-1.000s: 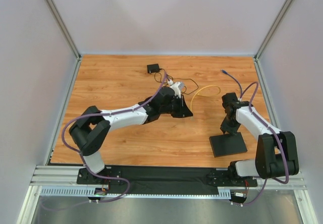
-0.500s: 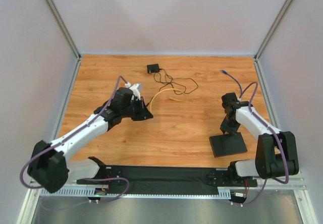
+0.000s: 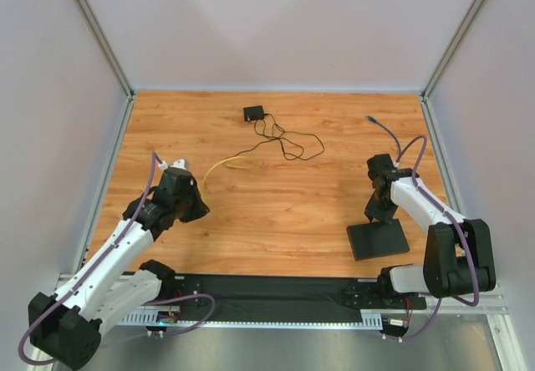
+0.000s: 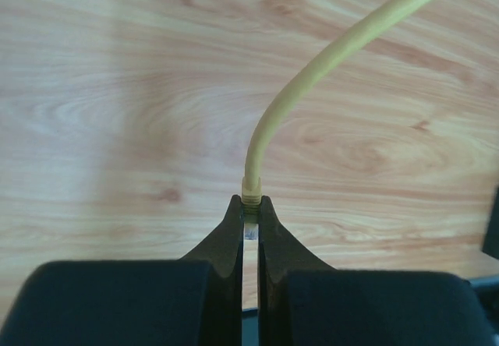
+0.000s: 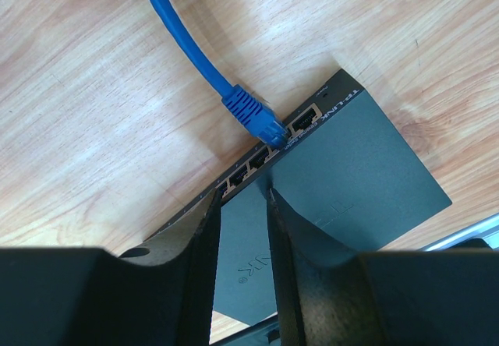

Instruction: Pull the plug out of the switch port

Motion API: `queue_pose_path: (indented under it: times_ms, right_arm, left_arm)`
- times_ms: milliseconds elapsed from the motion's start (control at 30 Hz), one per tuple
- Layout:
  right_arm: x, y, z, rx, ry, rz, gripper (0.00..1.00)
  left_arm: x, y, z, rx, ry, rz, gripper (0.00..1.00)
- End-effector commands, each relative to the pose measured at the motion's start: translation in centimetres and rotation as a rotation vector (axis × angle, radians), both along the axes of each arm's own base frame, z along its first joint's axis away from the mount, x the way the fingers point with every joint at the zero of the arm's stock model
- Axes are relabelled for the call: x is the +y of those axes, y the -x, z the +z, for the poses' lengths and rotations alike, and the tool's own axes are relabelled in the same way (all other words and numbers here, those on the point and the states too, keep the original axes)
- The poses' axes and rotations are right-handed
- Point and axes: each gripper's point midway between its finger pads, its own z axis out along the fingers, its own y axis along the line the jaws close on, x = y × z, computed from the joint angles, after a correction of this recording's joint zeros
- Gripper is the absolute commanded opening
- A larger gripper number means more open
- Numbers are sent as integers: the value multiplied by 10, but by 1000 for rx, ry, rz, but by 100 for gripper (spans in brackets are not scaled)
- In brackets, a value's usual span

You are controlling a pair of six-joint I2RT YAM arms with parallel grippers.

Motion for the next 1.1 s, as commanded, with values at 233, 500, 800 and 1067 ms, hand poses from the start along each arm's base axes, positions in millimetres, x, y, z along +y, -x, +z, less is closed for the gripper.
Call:
queue_pose_path:
  times_ms: [233,500,800,1067]
  right_arm:
    - [10,15,-25,64,-44,11,32]
    - [12,17,-24,61,-45,13,32]
    - [11,18,-25,70,-37,18,32]
    - [11,16,-20,59,-34,12,32]
  left_arm:
    - [44,4,-38,223,-168,222,0]
    - [19,22,-88,389,9,280,0]
    - [24,34,-84,337,74,348,30]
    - [29,22,-51,205,49,283,68]
